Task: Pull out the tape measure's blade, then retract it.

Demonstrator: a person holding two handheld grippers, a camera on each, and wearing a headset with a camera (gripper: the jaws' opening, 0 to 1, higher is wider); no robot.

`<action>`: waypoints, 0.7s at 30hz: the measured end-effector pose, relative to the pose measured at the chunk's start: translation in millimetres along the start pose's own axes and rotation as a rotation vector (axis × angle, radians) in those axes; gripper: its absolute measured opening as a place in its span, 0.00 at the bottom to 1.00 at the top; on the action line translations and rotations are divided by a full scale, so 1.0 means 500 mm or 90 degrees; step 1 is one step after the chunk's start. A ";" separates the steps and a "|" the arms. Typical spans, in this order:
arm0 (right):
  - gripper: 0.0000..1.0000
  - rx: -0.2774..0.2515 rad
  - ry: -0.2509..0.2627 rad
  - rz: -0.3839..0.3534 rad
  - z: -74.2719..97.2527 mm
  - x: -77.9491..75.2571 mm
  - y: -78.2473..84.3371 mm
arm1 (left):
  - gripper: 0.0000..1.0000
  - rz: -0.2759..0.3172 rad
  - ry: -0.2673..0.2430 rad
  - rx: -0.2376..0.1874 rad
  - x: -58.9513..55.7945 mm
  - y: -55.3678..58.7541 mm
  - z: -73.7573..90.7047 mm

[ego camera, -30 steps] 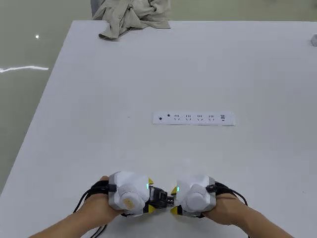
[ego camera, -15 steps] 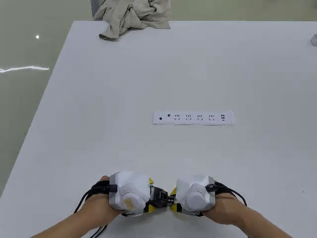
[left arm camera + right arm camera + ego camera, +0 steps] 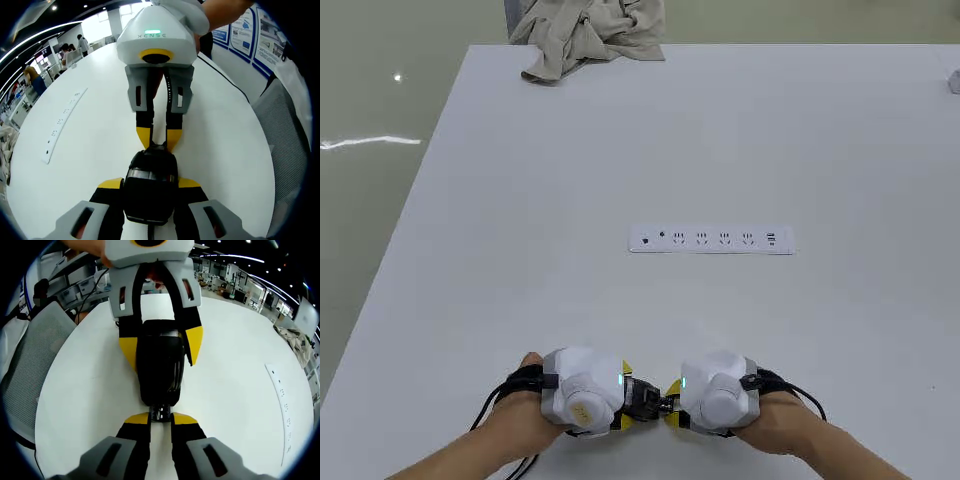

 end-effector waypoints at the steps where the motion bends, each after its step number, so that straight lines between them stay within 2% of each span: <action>1: 0.15 0.000 0.000 0.003 0.000 0.000 0.000 | 0.35 0.001 0.001 0.000 0.000 0.000 0.000; 9: 0.14 0.006 0.000 0.015 0.002 -0.001 0.001 | 0.35 -0.020 0.001 0.007 0.000 0.001 -0.001; 21: 0.13 0.001 0.002 0.018 0.006 -0.003 0.004 | 0.34 -0.031 -0.002 0.020 0.001 0.004 0.000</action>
Point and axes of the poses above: the centre of the closed fingertips' face, and the gripper's own axes: z roughly backward along the fingers, x roughly to its left, y roughly out of its underside, the point moved 1 cm from there along z, roughly backward along the fingers, and after that the axes turned 12 degrees about -y, right-handed, at the moved point
